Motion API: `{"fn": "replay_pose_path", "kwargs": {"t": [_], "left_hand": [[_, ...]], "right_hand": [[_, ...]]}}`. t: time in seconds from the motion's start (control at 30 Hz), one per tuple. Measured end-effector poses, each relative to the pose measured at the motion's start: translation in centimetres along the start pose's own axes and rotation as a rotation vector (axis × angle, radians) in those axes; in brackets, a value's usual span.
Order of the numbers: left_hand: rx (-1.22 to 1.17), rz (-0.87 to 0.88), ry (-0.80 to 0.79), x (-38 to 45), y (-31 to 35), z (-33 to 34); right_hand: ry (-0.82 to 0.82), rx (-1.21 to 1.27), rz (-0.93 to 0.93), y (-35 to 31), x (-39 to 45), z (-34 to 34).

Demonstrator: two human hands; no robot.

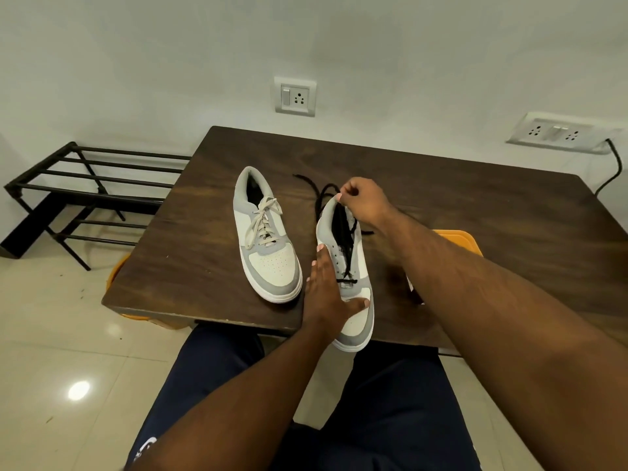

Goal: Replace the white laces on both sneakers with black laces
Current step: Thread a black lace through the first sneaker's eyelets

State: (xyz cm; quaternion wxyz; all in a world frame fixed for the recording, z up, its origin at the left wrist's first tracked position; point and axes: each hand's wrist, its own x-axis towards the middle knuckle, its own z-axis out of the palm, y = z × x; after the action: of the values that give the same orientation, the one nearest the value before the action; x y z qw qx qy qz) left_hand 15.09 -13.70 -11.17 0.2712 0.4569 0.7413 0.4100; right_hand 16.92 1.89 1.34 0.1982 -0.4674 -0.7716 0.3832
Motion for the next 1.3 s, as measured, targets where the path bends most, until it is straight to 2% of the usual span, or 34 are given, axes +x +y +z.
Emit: {"fn": "replay_pose_path", "kwargs": {"t": [0.2, 0.4, 0.47, 0.5, 0.63, 0.77, 0.9, 0.97, 1.1, 1.17, 1.23, 1.3], "left_hand": [[-0.012, 0.066, 0.004, -0.3, -0.1, 0.0], [0.027, 0.003, -0.006, -0.3, 0.3, -0.2], [0.046, -0.006, -0.017, -0.2, 0.4, -0.3], [0.053, -0.012, -0.022, -0.2, 0.4, -0.4], [0.008, -0.059, -0.029, -0.3, 0.5, -0.6], [-0.031, -0.083, -0.01, -0.5, 0.5, -0.6], [-0.013, -0.083, -0.011, -0.4, 0.7, -0.6], [-0.013, -0.084, 0.0, -0.5, 0.7, -0.6], [-0.001, -0.059, 0.014, -0.5, 0.8, -0.6], [-0.057, -0.004, 0.049, -0.4, 1.1, -1.0], [-0.139, 0.044, 0.161, -0.2, 1.6, -1.6], [-0.241, 0.106, 0.271, 0.2, 2.2, -2.5]], "right_hand": [[-0.01, 0.43, 0.14, -1.8, -0.4, -1.3], [0.1, 0.541, 0.114, -2.0, -0.4, -2.1], [0.089, 0.47, 0.077, -1.6, -0.3, -2.3], [0.031, 0.382, 0.056, -1.4, -0.3, -2.4], [-0.339, 0.105, 0.043, 0.7, -1.2, -1.8], [-0.363, -0.174, -0.116, 2.8, -2.0, -1.4], [-0.49, -0.715, -0.158, 2.4, -1.9, -1.6], [-0.551, -0.894, -0.193, 1.1, -1.5, -2.0], [-0.595, -0.918, -0.262, 0.3, -1.4, -3.2], [-0.53, -0.837, -0.321, 0.2, -2.2, -3.3], [-0.428, -0.705, -0.396, 0.2, -3.4, -3.2], [-0.404, -0.522, -0.424, 0.2, -4.7, -2.9]]}}
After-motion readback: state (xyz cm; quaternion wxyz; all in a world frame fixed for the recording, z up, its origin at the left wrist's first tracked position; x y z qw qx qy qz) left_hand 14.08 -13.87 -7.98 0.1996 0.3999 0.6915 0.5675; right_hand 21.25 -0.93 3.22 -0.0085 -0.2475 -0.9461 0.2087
